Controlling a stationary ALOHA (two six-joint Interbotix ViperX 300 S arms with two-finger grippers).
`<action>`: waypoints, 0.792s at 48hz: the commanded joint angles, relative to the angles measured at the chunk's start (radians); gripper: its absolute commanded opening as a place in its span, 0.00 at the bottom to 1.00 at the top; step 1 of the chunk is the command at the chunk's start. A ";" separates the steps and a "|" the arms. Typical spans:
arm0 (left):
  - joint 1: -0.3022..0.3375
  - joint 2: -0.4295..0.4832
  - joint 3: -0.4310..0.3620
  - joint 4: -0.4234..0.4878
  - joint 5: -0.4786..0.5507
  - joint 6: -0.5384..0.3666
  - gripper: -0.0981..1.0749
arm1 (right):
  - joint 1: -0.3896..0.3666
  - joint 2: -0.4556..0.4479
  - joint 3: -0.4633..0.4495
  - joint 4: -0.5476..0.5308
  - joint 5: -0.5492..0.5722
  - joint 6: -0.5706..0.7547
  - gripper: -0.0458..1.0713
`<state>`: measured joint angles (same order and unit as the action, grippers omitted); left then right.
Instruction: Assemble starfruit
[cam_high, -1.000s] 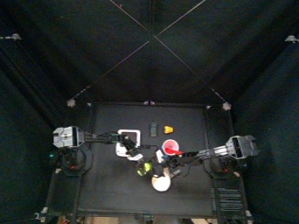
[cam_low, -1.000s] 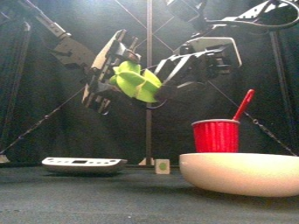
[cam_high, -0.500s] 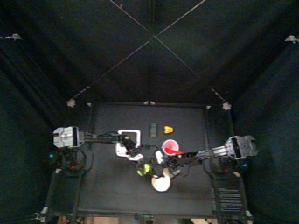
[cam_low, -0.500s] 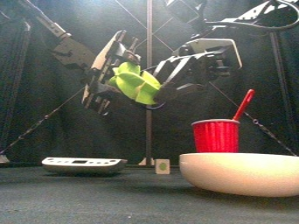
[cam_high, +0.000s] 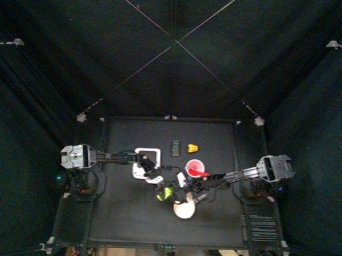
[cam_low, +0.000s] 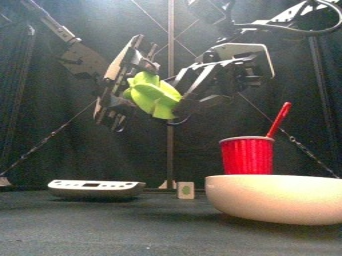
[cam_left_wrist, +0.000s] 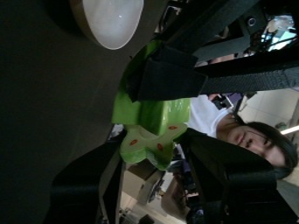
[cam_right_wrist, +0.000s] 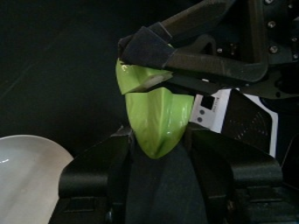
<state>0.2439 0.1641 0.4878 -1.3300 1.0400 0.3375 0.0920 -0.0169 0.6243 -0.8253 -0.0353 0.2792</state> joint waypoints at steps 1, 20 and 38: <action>0.003 -0.006 -0.023 -0.003 0.003 0.005 0.54 | 0.006 -0.017 -0.031 -0.006 -0.006 0.000 0.74; 0.012 -0.008 -0.025 0.012 0.000 0.008 0.54 | 0.018 0.015 -0.043 -0.008 -0.008 -0.003 0.74; 0.017 -0.006 -0.026 0.021 -0.002 0.006 0.54 | 0.034 0.017 -0.052 -0.026 -0.006 0.003 0.74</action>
<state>0.2485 0.1657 0.4878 -1.3023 1.0416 0.3405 0.1166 0.0184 0.6013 -0.8498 -0.0353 0.2792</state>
